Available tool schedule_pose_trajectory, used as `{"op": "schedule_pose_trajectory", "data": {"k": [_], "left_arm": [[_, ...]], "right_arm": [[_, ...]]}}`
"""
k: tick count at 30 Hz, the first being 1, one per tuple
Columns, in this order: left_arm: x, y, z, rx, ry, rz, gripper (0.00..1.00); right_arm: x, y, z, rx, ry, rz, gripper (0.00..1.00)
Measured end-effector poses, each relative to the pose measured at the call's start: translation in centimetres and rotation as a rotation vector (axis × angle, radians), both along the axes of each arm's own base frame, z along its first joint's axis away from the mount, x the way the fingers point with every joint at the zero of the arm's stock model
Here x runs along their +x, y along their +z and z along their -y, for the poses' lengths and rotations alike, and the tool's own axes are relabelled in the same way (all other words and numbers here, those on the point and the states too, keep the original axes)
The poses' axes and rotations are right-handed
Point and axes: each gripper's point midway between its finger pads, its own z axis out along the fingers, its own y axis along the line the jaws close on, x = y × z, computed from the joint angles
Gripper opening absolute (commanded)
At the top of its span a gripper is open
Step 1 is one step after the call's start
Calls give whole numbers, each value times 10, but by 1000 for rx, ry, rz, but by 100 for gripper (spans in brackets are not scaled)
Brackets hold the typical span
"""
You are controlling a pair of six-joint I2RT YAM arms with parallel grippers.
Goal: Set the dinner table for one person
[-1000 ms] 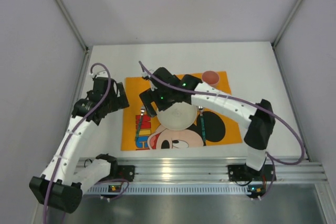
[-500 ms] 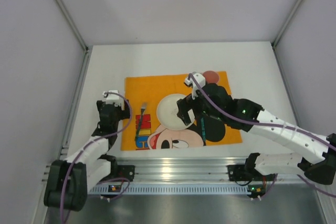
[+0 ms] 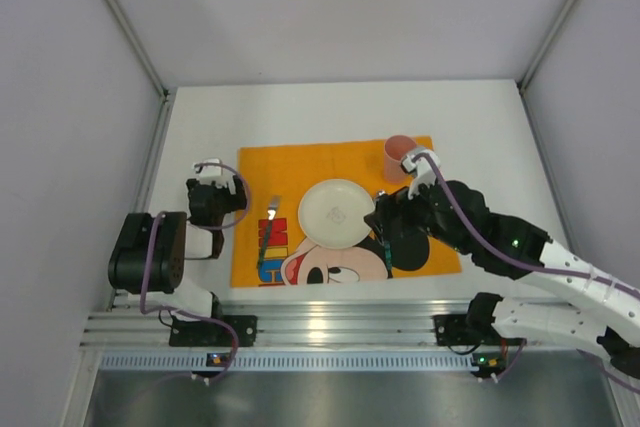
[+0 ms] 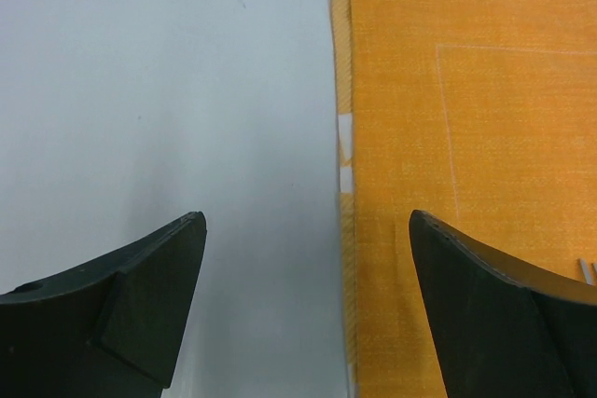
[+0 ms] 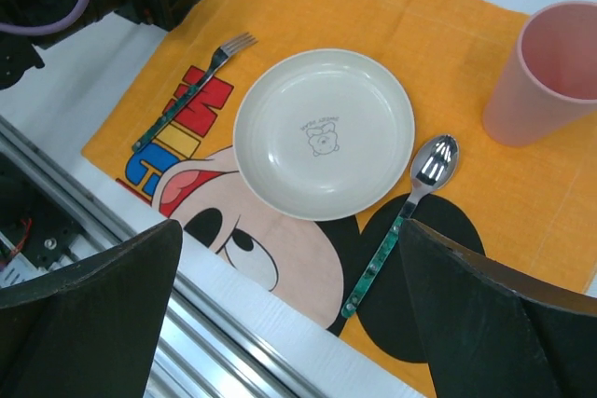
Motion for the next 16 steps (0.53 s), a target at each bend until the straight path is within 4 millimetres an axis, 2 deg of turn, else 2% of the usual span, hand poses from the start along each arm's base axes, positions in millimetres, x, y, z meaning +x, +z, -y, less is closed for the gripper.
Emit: {"op": "schedule_pose_trajectory", "data": {"k": [2, 8, 12, 16], "left_arm": [[-1, -8, -2, 10, 15, -22, 99], [4, 2, 4, 27, 21, 23, 99], [4, 2, 2, 30, 31, 25, 98], [4, 2, 1, 33, 38, 25, 98]], "right_arm": [[2, 1, 3, 3, -21, 5, 100], [12, -8, 1, -23, -74, -8, 100], [19, -18, -8, -49, -87, -22, 100], [26, -26, -27, -71, -56, -35, 100]]}}
